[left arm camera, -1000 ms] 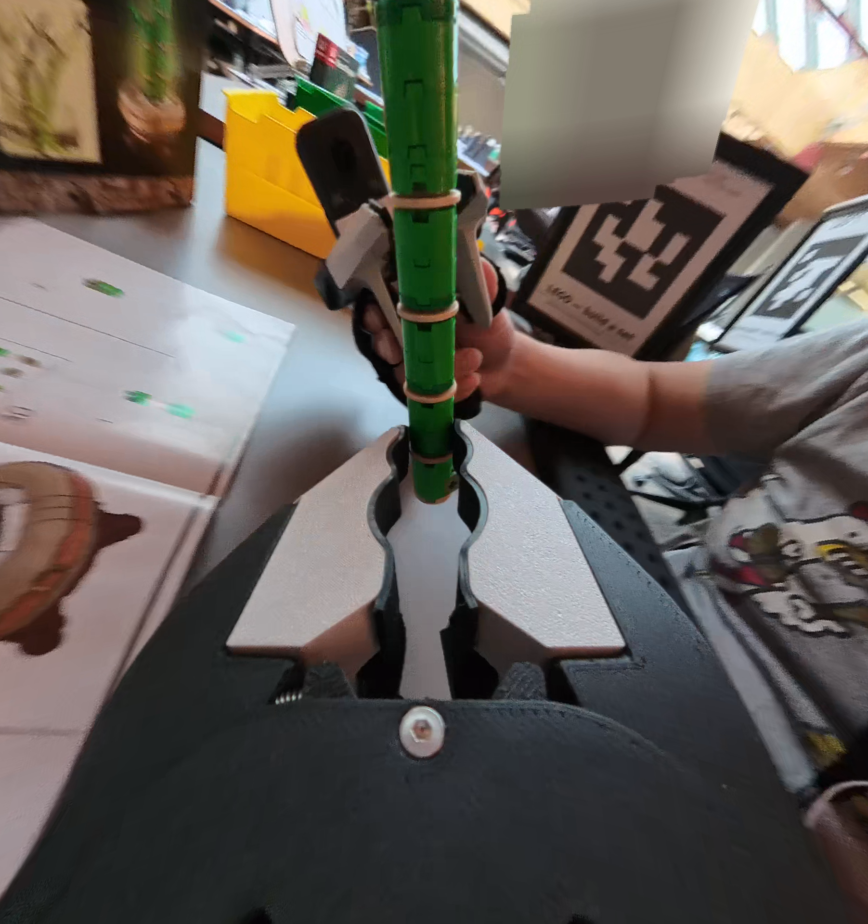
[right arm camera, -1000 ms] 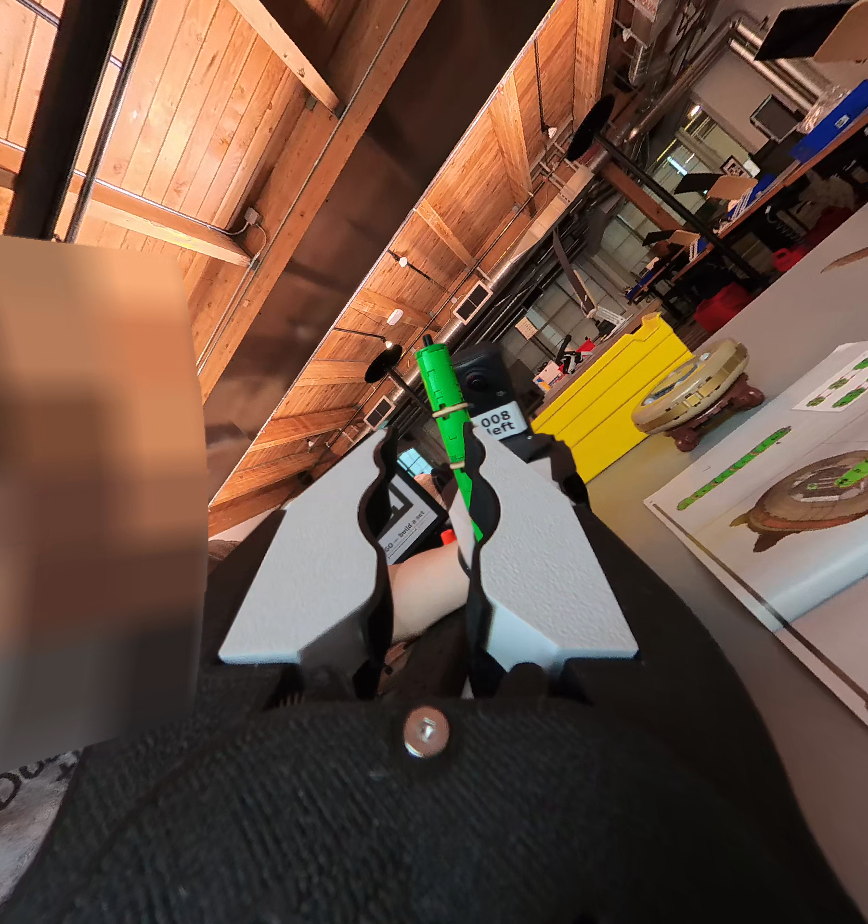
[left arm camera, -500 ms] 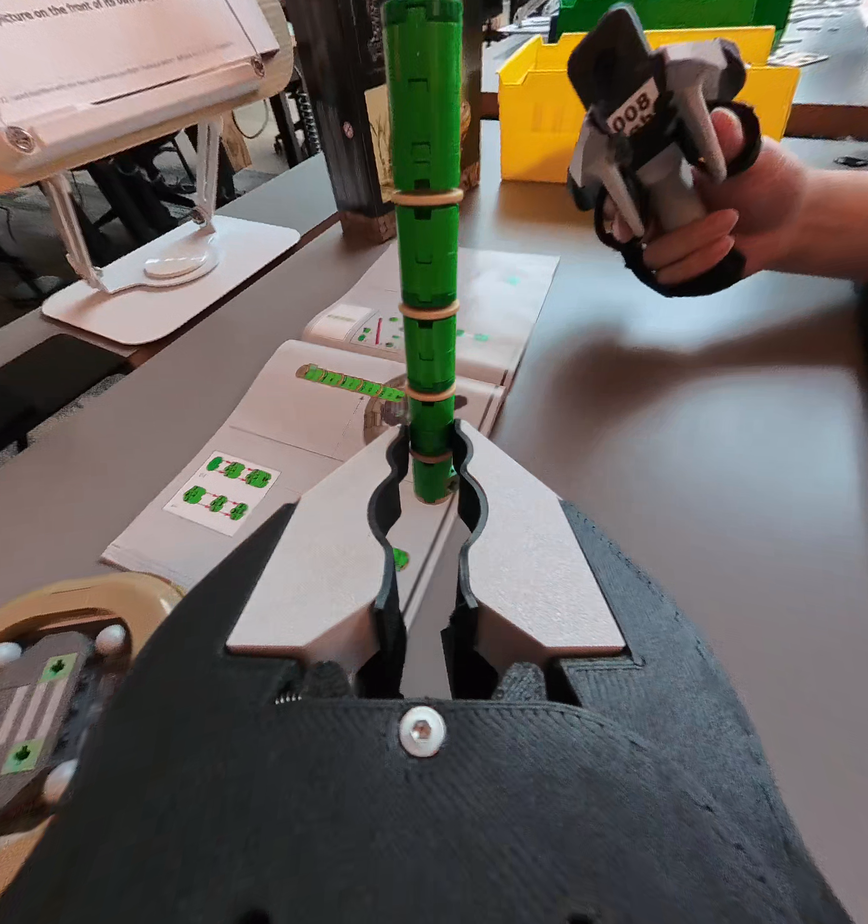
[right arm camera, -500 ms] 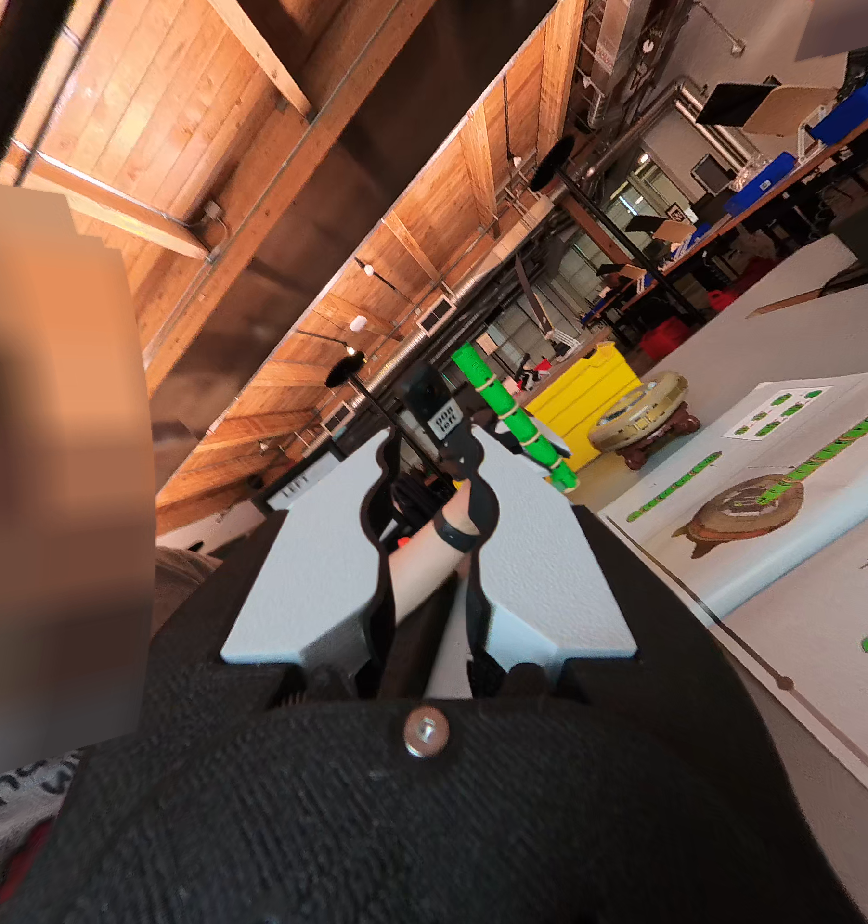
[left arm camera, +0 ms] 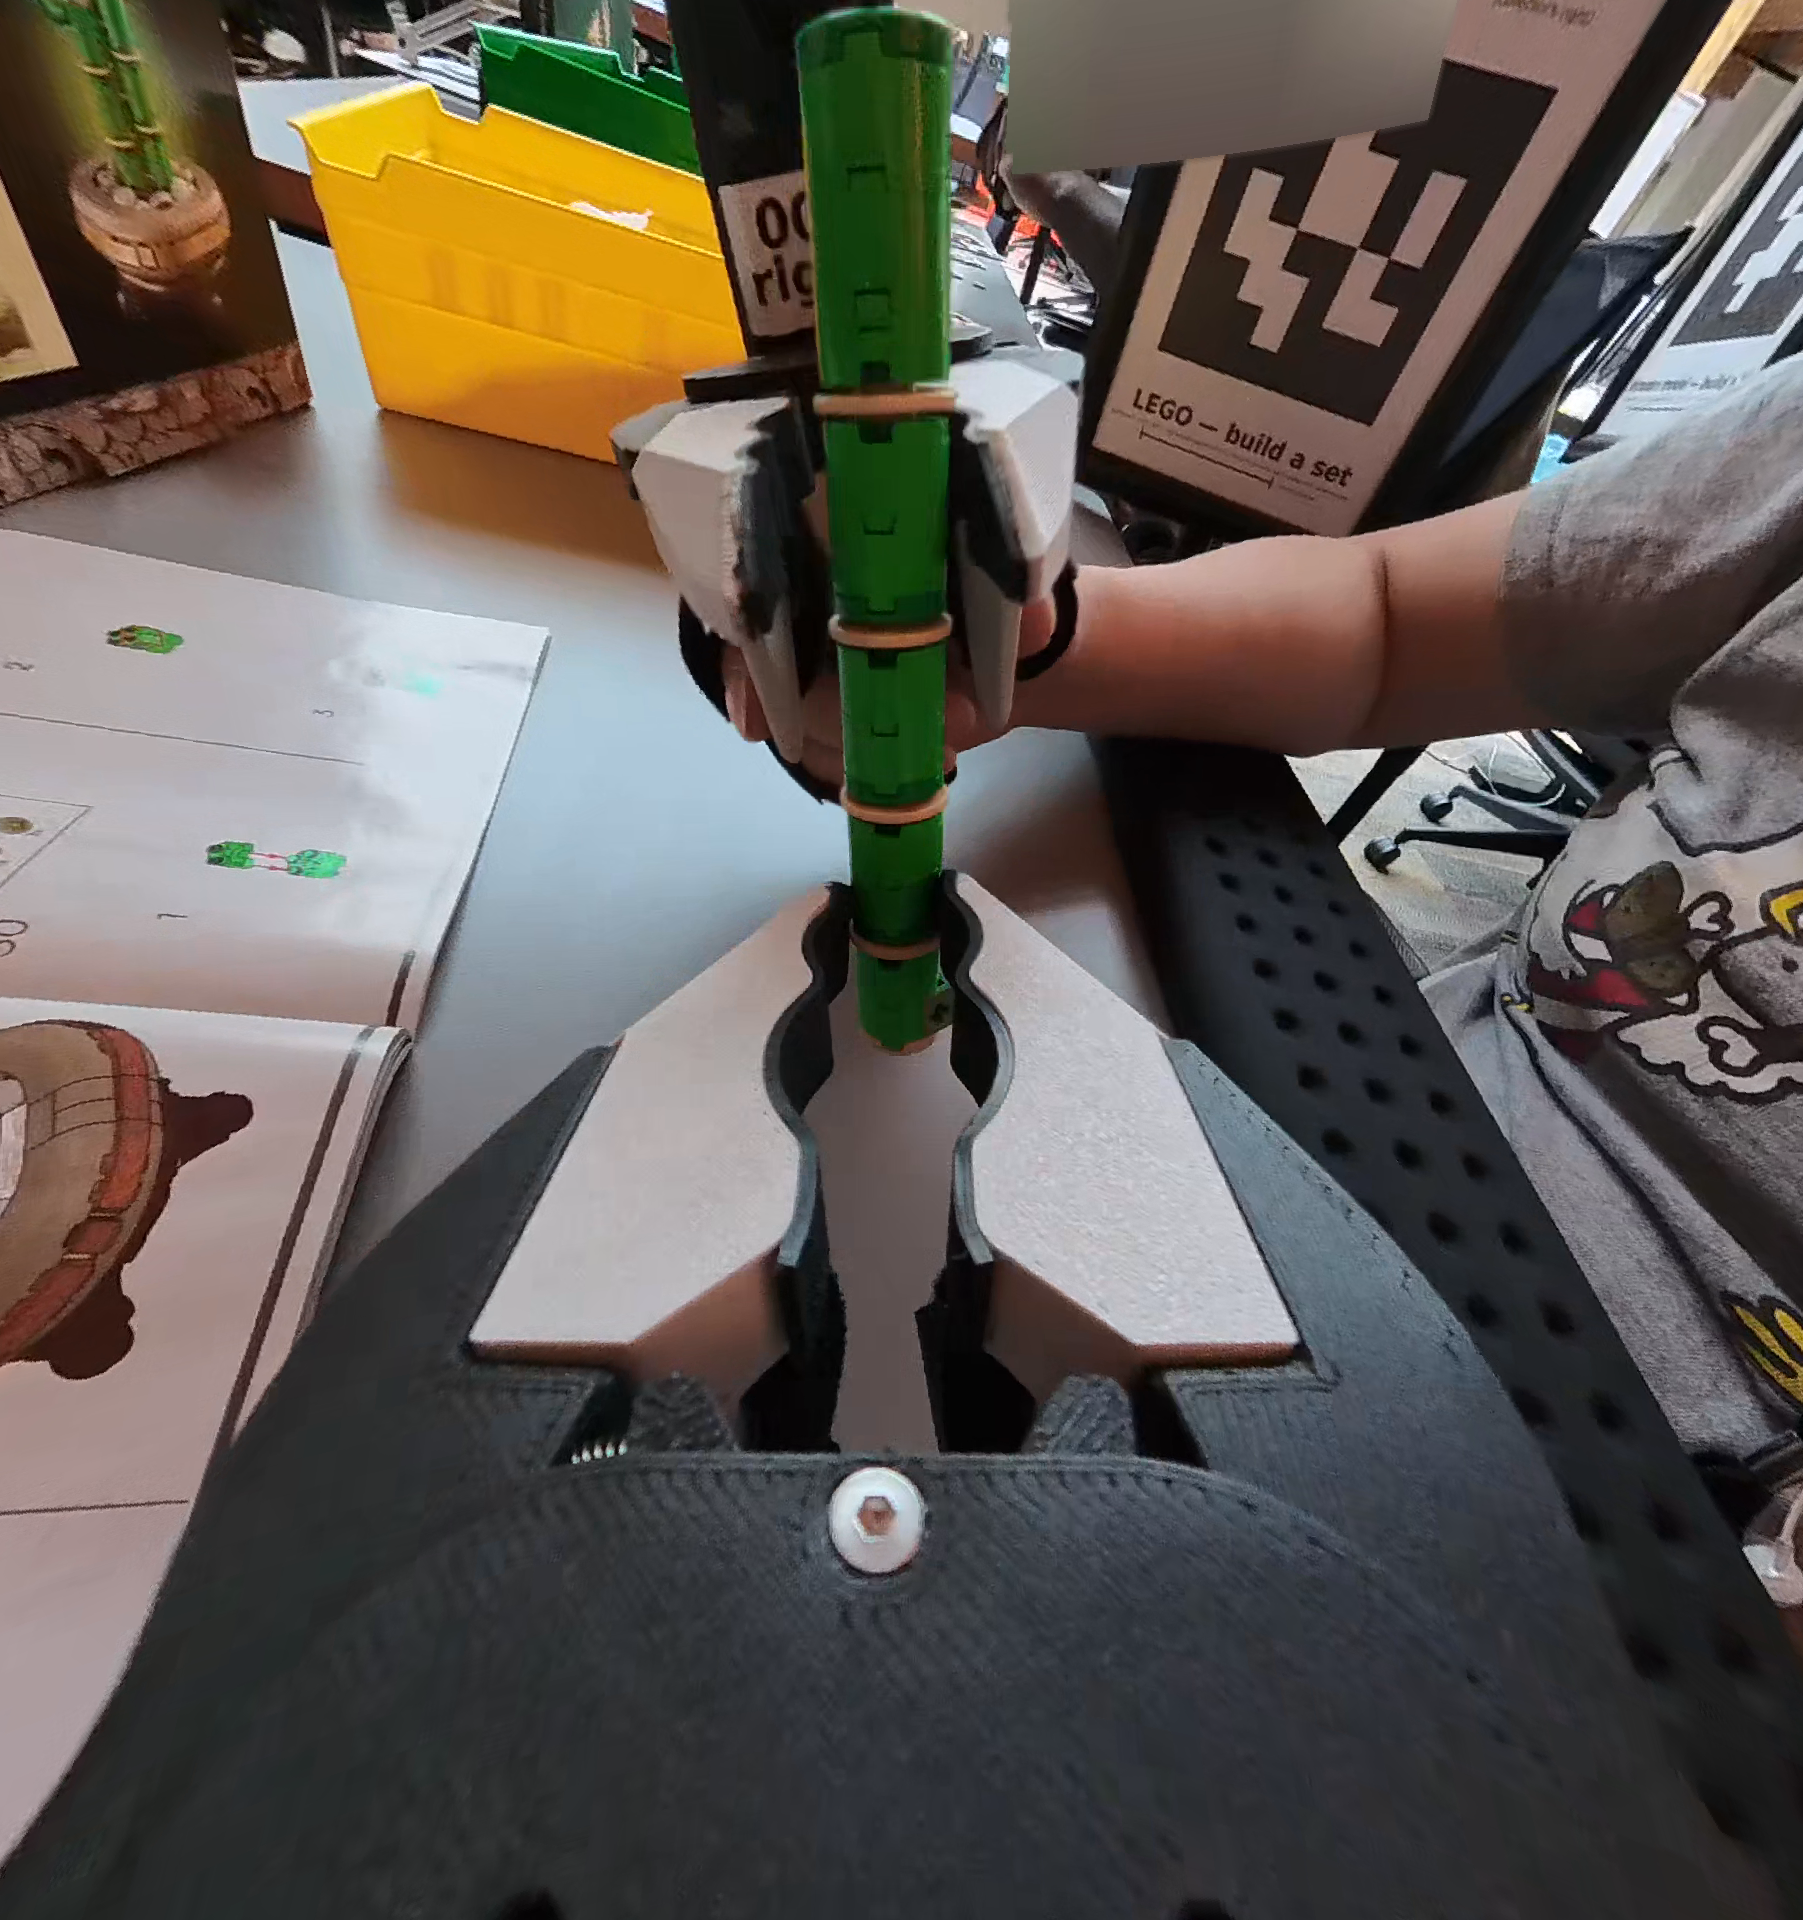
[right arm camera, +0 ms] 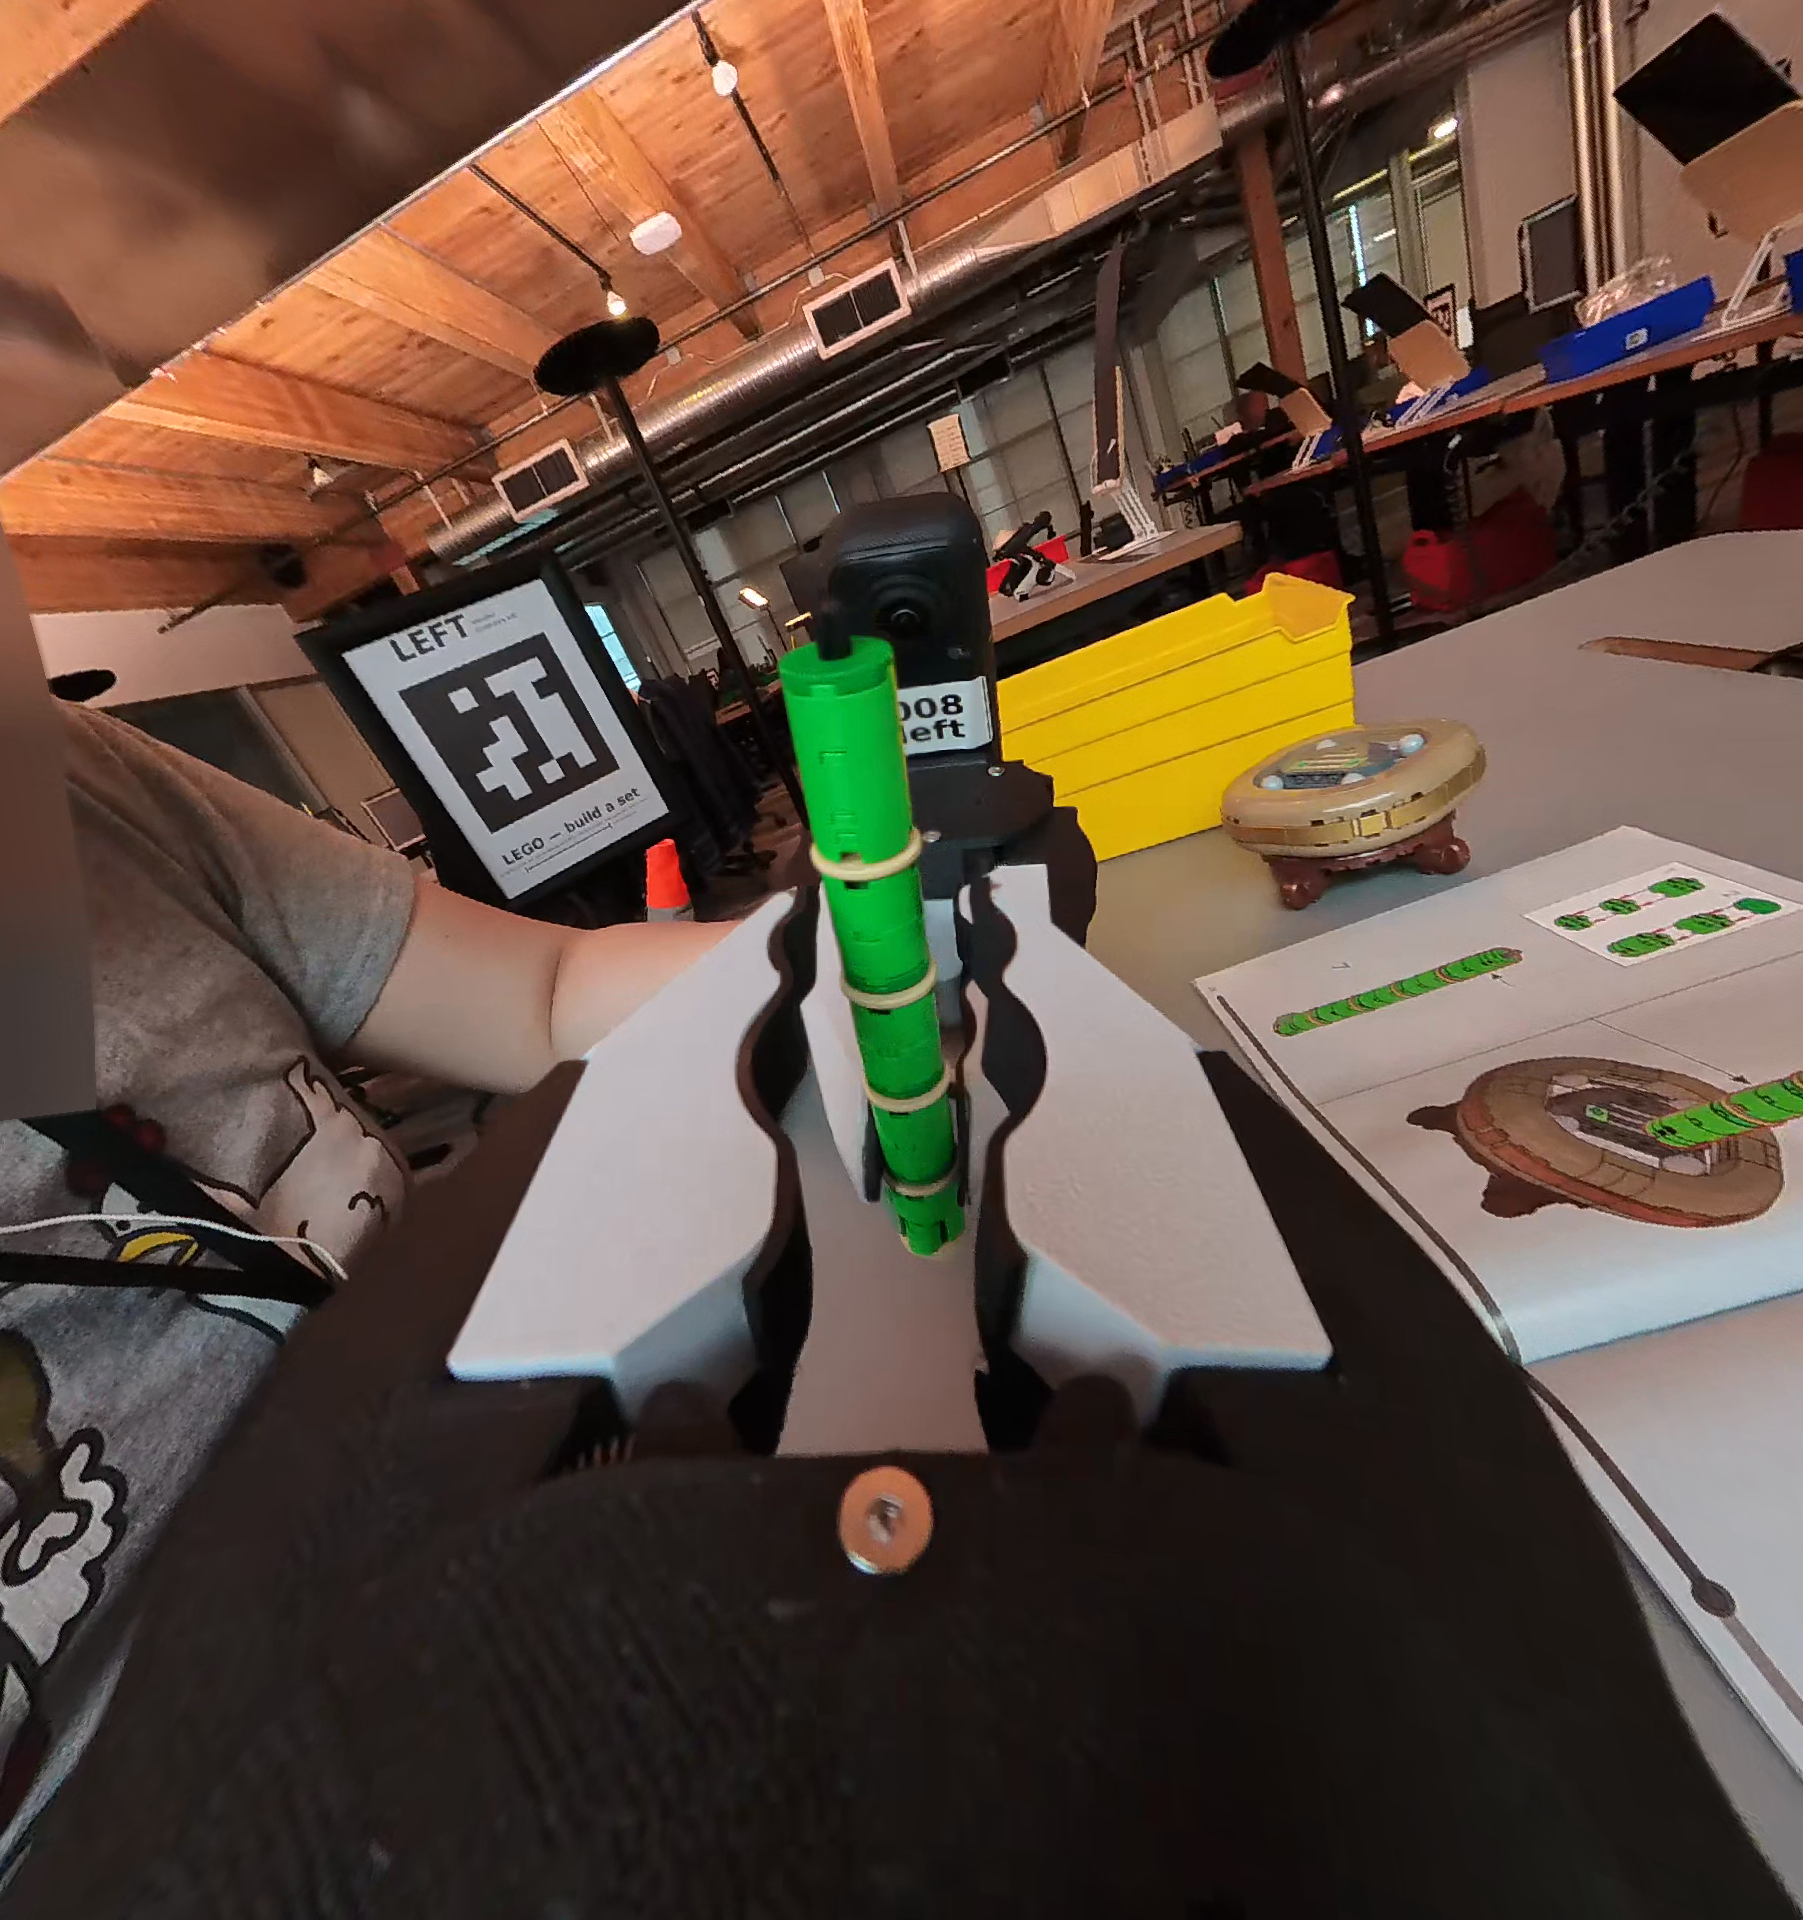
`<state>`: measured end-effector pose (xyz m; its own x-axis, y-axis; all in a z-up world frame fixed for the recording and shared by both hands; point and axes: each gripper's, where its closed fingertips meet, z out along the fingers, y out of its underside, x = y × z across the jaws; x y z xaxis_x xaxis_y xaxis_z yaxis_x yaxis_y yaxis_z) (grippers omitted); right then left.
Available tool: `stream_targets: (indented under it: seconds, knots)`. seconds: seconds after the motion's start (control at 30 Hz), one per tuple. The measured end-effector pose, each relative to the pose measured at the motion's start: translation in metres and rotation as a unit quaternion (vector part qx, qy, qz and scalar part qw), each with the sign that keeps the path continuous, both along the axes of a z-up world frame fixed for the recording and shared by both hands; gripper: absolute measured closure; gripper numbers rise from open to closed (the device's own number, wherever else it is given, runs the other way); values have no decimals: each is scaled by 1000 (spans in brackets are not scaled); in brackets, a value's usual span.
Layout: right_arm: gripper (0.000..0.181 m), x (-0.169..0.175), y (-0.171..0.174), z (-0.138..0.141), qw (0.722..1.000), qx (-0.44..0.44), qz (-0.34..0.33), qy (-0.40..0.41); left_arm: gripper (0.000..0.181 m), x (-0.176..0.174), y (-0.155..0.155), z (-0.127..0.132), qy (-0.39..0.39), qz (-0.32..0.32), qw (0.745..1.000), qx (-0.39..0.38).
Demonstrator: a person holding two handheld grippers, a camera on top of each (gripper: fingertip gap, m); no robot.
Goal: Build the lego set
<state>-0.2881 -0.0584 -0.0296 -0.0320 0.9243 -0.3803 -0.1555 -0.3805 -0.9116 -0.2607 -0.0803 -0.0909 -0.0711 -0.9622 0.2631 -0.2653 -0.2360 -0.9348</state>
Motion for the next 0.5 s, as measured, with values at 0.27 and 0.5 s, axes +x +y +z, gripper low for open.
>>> stream_targets:
  seconds: [0.27,0.5]
  knots:
    - [157,0,-1,-2,1000,-7,10,-1,166,-4,4,7,-18,6,1000,-2]
    - [164,0,-3,-3,1000,-7,17,-2,166,-3,2,7,-20,0,1000,-5]
